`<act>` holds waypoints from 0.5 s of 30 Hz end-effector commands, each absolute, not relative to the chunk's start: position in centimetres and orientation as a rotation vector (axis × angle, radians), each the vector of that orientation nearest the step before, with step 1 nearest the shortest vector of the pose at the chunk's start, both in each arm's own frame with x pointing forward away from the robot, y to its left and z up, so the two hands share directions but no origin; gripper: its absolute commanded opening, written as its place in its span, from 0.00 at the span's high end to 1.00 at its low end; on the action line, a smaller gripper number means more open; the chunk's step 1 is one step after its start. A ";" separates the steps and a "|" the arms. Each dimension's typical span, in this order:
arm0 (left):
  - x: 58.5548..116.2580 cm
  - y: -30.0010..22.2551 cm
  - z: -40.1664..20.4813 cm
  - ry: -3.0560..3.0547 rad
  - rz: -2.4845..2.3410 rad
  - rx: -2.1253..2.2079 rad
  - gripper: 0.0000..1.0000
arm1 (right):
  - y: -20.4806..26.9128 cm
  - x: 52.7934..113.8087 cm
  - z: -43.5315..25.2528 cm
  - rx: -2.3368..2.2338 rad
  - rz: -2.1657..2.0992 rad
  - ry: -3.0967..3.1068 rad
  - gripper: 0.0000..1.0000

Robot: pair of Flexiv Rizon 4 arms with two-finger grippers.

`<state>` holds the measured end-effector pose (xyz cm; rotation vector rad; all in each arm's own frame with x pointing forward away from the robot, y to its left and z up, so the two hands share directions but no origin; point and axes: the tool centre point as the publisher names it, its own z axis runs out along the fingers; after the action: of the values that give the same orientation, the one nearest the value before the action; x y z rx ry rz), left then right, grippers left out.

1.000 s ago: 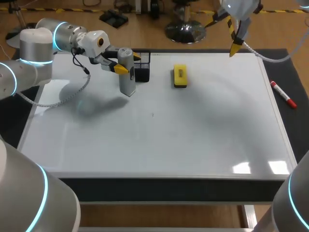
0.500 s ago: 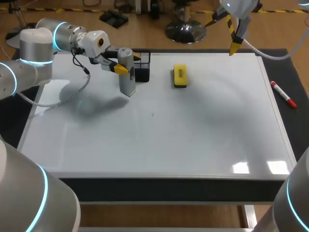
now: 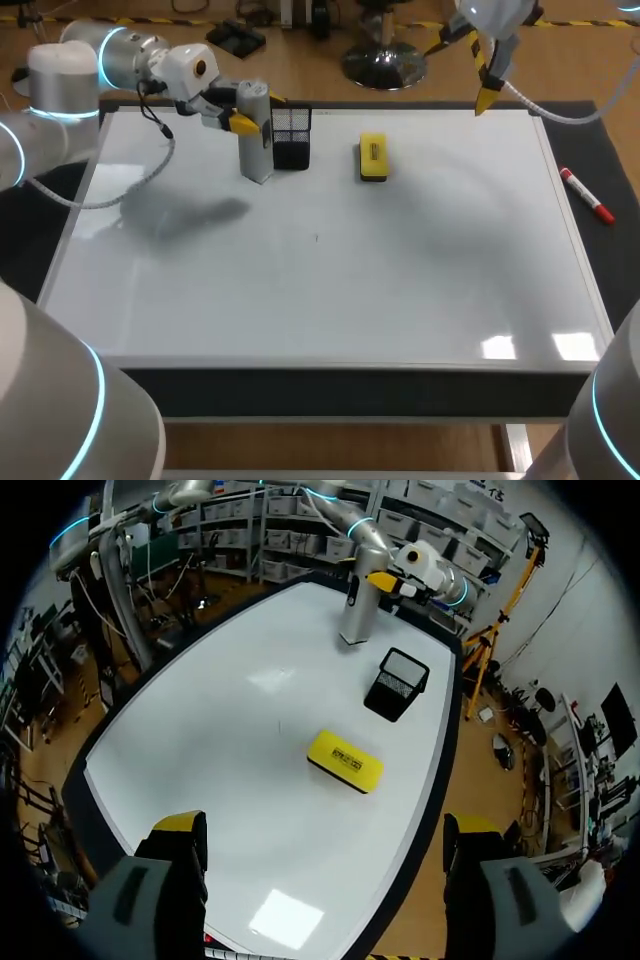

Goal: Pick up the inspection probe, press it on each red-marked spot on the whiteboard one by one, put down the probe, pick up the eraser, and wipe off all the red marks.

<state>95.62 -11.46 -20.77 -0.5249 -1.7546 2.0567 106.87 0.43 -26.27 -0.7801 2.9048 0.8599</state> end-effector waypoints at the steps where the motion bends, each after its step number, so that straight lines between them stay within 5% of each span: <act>1: 95.3 -11.4 -19.0 -1.823 2.067 -0.505 1.00 | 0.4 107.0 -26.2 -0.785 0.855 2.909 0.00; 15: 99.2 -12.6 -14.9 -1.915 2.186 -0.510 1.00 | 0.4 107.0 -26.2 -0.785 0.855 2.909 0.00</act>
<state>99.66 -12.41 -15.80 -0.5415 -1.8278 2.2015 106.89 0.43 -26.27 -0.7804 2.9055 0.8593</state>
